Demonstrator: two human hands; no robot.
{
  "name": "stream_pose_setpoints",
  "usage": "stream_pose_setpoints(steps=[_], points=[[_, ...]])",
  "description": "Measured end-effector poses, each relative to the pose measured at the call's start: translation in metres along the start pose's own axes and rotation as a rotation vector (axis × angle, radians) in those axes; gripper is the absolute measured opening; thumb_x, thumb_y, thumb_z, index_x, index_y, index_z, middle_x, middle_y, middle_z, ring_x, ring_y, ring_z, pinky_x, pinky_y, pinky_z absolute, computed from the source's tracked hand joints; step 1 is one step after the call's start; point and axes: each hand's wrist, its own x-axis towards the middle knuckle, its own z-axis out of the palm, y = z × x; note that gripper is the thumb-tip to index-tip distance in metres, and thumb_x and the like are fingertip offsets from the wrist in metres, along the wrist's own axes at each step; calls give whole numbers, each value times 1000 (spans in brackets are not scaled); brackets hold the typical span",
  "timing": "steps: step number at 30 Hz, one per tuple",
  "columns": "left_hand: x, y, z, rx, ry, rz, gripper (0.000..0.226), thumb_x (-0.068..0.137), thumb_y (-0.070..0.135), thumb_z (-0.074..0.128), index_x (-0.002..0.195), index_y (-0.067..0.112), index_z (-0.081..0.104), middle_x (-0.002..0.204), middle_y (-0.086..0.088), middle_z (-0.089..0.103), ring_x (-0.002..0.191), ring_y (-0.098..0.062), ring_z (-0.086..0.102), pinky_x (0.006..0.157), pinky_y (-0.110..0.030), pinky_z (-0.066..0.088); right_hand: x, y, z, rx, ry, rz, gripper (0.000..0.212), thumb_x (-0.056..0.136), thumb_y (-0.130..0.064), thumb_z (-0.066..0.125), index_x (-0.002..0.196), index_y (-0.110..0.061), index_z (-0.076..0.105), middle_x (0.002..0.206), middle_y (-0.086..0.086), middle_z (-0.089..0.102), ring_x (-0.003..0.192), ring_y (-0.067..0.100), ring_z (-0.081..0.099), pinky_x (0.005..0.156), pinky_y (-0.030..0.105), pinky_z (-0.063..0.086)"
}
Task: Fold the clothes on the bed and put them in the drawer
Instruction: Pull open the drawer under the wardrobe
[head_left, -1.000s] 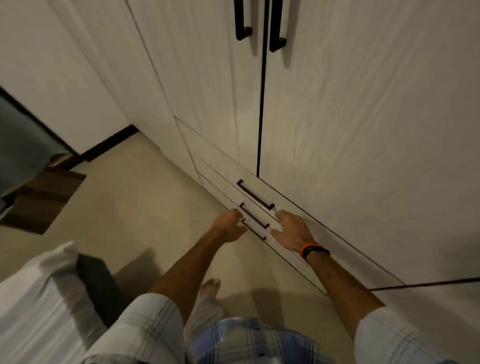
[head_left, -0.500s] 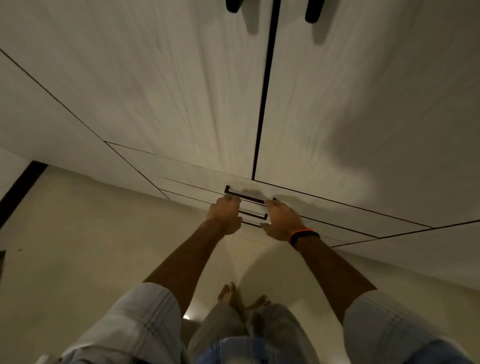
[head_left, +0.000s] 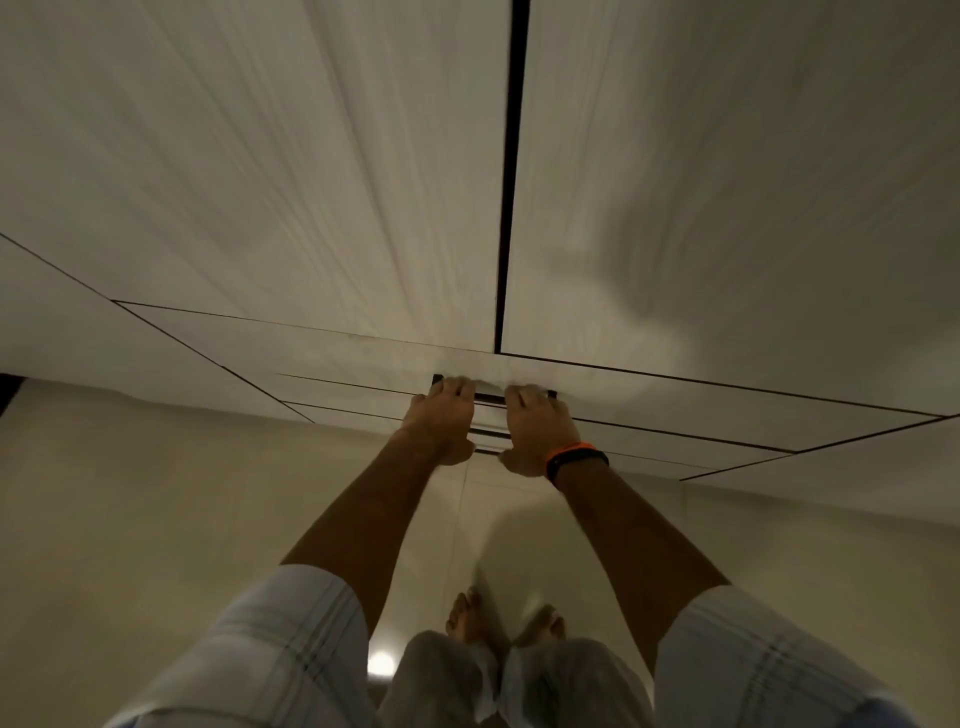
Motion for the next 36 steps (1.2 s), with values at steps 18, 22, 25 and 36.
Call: stream_pose_setpoints(steps=[18,22,25,36], points=[[-44,8,46,-22,-132,-28,82,84,29,73,149,11,26,154,-13,31,143,-31,28,115,-44,31,-59,-27,55,69,-57,56,98,78,-30,76,153,-10,15,158,15,19,149,33,12,122,57,5],[-76,21,45,-113,-78,-111,66,90,28,68,145,12,35,150,-11,39,139,-29,36,114,-44,36,-92,-31,61,30,-93,38,101,83,-26,70,156,-8,4,163,16,8,151,33,5,123,54,2],[-112,32,23,-125,135,-88,38,94,22,60,131,17,53,132,-8,58,123,-25,53,103,-39,44,-126,-38,42,206,56,60,81,86,-13,61,154,-5,18,159,16,23,148,31,20,123,44,17],[-172,5,2,-38,17,-12,108,84,17,72,157,22,-7,165,-5,-8,152,-27,-9,120,-47,21,-185,16,7,-49,9,115,104,83,-26,67,158,-13,-4,165,11,4,152,27,3,124,45,7]])
